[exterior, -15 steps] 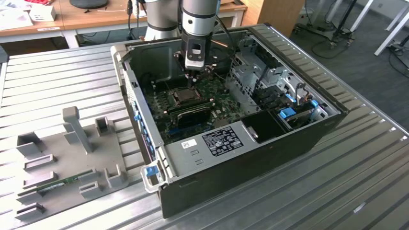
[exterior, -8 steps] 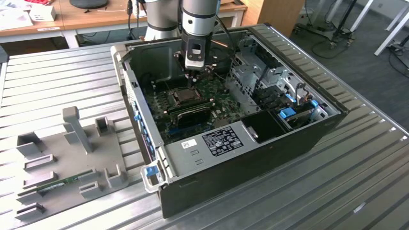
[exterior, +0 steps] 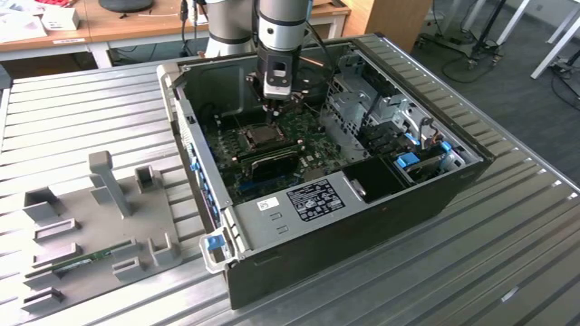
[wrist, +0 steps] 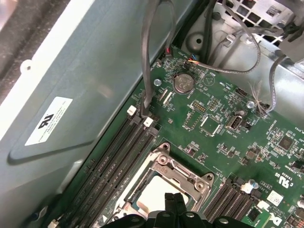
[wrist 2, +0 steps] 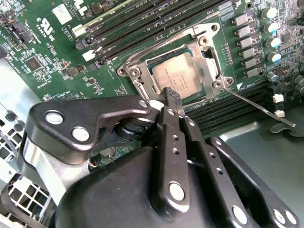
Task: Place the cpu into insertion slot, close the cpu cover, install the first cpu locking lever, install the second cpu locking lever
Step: 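Close the cpu cover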
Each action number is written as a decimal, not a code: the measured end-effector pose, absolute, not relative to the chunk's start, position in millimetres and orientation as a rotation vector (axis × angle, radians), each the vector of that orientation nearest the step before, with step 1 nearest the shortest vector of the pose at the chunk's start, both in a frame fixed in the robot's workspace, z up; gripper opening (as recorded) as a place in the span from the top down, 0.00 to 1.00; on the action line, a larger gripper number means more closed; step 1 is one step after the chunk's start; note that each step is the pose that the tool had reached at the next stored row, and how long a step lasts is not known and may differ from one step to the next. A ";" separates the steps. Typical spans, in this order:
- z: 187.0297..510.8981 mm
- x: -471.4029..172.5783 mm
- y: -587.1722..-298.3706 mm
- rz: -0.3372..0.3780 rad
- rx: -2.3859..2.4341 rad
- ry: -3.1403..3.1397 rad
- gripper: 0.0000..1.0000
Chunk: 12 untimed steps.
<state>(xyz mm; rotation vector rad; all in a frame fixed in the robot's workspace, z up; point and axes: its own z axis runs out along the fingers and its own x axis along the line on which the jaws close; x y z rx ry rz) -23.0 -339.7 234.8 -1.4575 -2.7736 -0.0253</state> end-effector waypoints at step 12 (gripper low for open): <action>234.7 -23.0 -339.7 -0.025 -1.430 -2.788 0.90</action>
